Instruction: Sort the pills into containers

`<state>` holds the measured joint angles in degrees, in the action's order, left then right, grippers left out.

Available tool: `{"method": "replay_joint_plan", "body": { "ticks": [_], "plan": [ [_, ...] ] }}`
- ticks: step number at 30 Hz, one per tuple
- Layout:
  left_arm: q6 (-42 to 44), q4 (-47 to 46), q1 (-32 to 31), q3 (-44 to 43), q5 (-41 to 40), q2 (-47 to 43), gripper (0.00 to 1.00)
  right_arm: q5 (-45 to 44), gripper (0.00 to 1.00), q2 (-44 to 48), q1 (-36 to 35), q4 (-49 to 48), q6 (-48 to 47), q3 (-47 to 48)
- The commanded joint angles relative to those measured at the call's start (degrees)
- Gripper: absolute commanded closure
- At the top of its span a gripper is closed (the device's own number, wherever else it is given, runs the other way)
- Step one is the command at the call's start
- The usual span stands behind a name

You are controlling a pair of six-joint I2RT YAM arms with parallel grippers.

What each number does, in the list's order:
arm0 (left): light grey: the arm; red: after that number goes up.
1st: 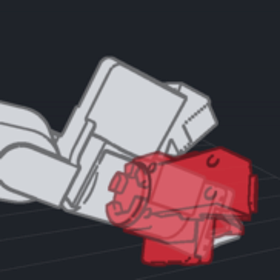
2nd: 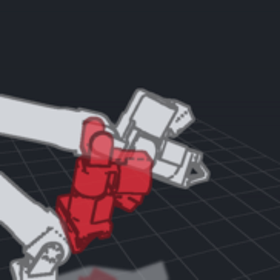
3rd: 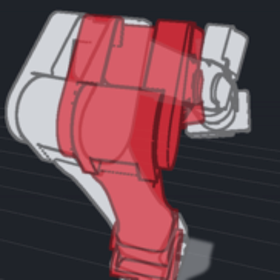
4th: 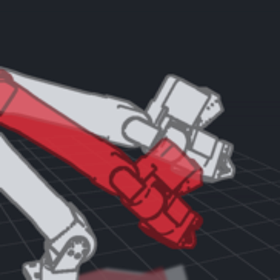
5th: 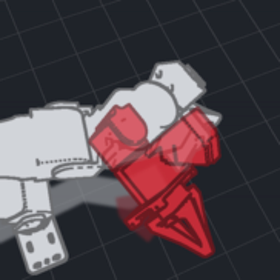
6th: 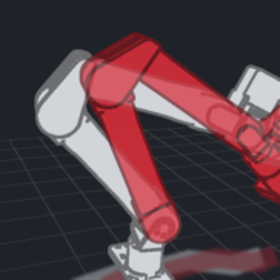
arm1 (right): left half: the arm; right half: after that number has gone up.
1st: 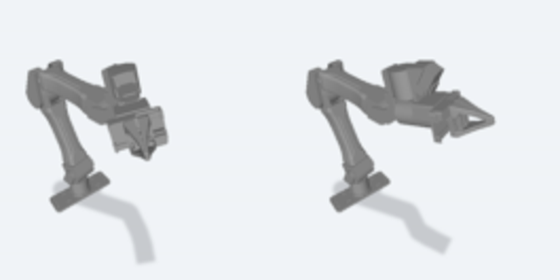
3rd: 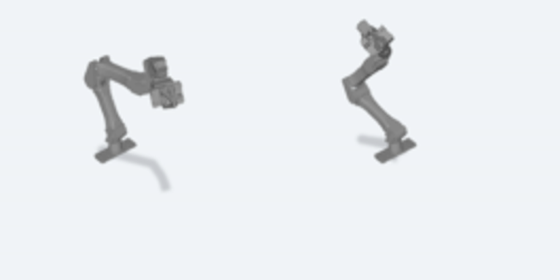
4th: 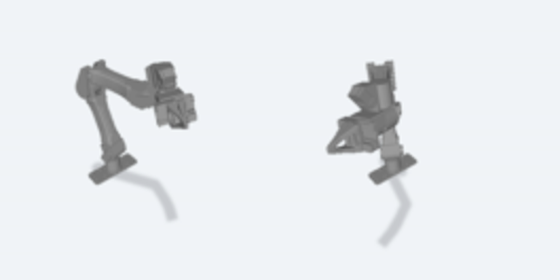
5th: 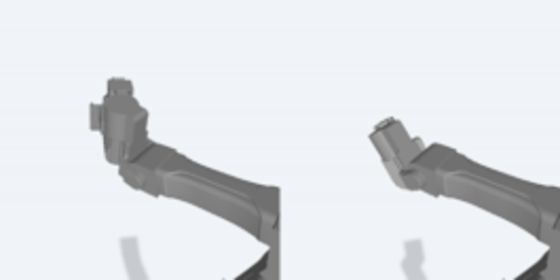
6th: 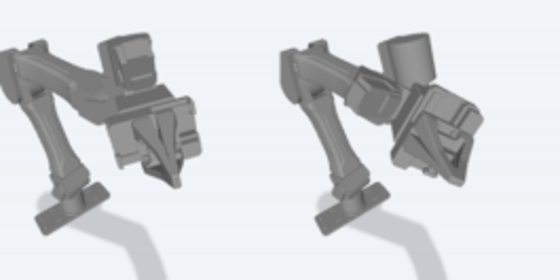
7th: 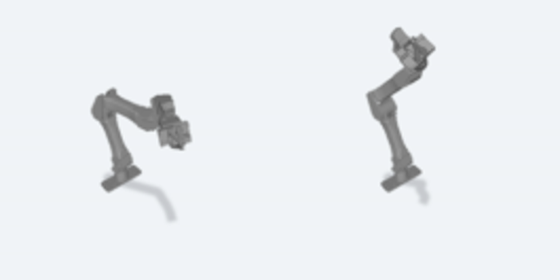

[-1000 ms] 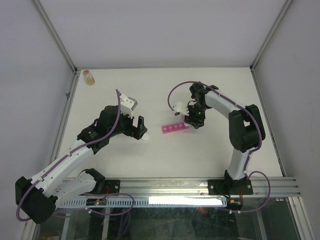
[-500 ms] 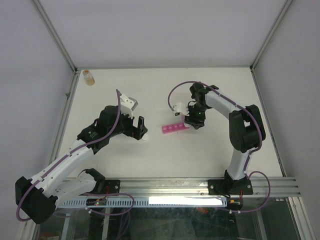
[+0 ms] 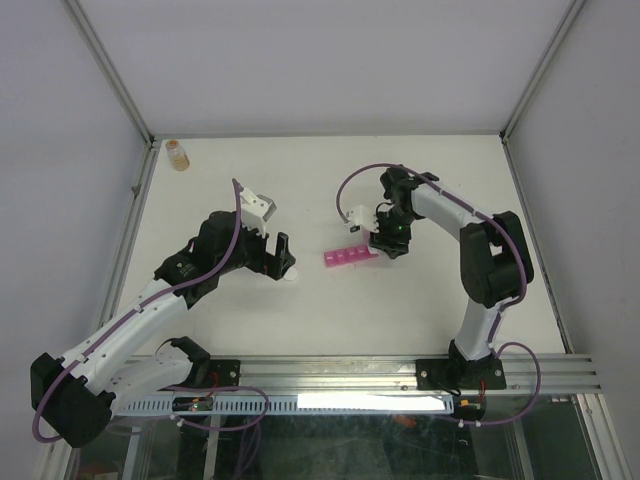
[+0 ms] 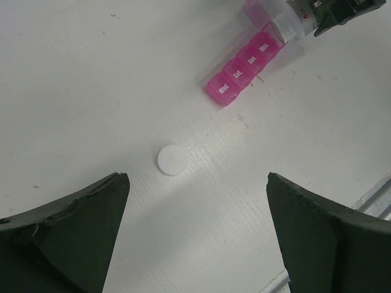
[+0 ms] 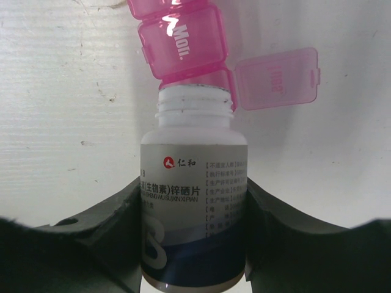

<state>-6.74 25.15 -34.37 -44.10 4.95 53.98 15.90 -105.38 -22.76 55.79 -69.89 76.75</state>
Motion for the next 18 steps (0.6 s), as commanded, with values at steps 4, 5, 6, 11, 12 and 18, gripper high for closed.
{"method": "replay_joint_plan", "body": {
  "ticks": [4,5,6,11,12,18],
  "plan": [
    [1.55,-3.17,0.81,0.46,1.17,-1.42,0.01,1.36,1.0,3.7,-0.35,-0.25,0.61,0.78],
    [1.56,-3.17,0.8,0.47,1.14,-1.34,0.01,-0.12,1.0,4.55,-0.47,-3.2,1.06,-1.32],
    [1.56,-3.17,0.86,0.42,1.18,-1.33,0.01,-1.88,1.0,4.44,-0.38,-3.97,1.22,-1.29],
    [1.69,-3.26,0.91,0.5,1.32,-1.25,0.01,-2.04,1.0,4.66,-0.4,-4.59,1.39,-1.39],
    [1.65,-3.26,0.9,0.49,1.37,-1.32,0.01,-0.74,1.0,3.61,-0.09,-1.68,1.37,0.42],
    [1.62,-3.26,0.9,0.5,1.39,-1.24,0.01,0.85,1.0,3.8,0.01,0.26,0.89,1.03]
  ]
}}
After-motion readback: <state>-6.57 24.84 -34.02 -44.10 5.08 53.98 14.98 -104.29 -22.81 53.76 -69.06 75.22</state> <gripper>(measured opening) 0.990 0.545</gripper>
